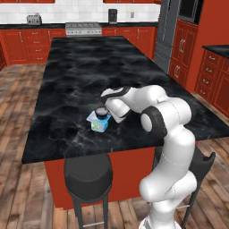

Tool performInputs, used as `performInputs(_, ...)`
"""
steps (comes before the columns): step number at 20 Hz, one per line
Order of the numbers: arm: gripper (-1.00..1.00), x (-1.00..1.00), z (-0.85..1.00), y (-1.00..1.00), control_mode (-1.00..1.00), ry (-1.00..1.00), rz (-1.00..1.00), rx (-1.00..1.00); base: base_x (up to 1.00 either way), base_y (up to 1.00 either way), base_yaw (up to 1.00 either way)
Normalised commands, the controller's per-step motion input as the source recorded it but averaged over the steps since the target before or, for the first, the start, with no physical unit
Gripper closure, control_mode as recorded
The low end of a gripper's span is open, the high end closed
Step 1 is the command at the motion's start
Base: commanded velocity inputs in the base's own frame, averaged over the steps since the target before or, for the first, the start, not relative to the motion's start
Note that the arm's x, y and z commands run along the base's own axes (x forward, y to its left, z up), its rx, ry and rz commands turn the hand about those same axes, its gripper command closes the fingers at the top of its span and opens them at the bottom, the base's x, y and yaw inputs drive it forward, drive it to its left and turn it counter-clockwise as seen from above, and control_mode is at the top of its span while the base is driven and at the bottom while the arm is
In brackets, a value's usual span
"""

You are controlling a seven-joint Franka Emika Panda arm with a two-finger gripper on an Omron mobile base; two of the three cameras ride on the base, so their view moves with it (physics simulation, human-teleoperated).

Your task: Stack the yogurt containers by placing the smaller containers on top of the larger containers.

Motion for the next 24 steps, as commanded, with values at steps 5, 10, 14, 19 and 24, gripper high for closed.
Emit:
performInputs(5, -1.00, 0.00, -0.05, 0.02, -1.00, 0.00, -0.04, 0.00, 0.00, 0.00, 0.00)
performInputs(10, -1.00, 0.00, 0.05, -0.08, -1.00, -0.08, -0.04, 0.00, 0.00, 0.00, 0.00)
performInputs(14, -1.00, -0.11, 0.06, -0.47, -1.00, -0.05, -0.05, 0.00, 0.00, 0.00, 0.00)
performInputs(19, -1.00, -0.47, 0.03, -0.92, -1.00, 0.00, -0.13, 0.00, 0.00, 0.00, 0.00)
performInputs(24, -1.00, -0.41, 0.54, -0.57, -1.00, 0.06, -0.10, -0.10, 0.00, 0.00, 0.00)
